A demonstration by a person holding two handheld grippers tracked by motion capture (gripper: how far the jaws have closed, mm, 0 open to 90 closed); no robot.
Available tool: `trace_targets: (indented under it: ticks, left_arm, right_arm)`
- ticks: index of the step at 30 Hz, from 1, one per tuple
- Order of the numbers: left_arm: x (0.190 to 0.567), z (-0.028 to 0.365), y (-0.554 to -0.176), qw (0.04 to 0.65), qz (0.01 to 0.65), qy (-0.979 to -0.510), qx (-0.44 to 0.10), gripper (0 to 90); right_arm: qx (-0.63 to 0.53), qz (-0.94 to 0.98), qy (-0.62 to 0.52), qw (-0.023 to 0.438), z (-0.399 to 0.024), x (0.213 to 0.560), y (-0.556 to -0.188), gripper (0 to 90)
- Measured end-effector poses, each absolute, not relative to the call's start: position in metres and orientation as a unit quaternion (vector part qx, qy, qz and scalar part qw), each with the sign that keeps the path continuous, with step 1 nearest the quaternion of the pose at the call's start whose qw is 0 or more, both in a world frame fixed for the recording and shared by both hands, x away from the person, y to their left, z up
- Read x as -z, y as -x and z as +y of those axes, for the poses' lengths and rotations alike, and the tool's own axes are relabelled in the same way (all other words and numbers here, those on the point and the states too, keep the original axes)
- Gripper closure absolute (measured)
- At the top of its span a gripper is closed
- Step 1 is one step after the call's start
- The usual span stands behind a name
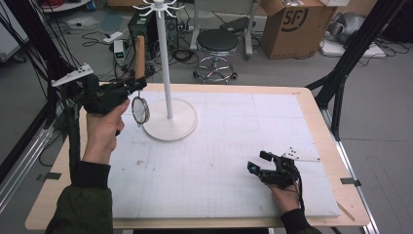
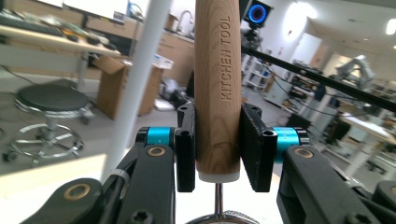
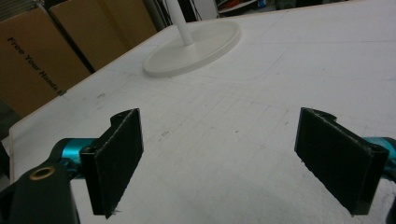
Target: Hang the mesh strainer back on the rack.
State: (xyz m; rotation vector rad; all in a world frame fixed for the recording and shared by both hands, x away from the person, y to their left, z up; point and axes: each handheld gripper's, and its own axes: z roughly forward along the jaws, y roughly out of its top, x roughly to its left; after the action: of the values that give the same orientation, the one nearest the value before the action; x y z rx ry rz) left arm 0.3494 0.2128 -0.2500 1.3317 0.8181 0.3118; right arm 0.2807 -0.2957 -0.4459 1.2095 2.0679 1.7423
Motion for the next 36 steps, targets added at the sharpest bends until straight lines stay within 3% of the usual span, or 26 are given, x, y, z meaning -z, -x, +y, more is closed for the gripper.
trace_targets:
  ticks: [18,36]
  left_arm:
    - [0.215,0.214,-0.374,0.714,0.357,-0.581,-0.158,69.4]
    - [0.224,0.205,-0.389,0.706,0.368,-0.588,-0.143,69.3]
  right_arm:
    - [-0.592,0.690,-0.408,0.082,-0.295,0.447,-0.285,14.8]
    - [-0.592,0.689,-0.410,0.082,-0.296,0.446,-0.283,14.8]
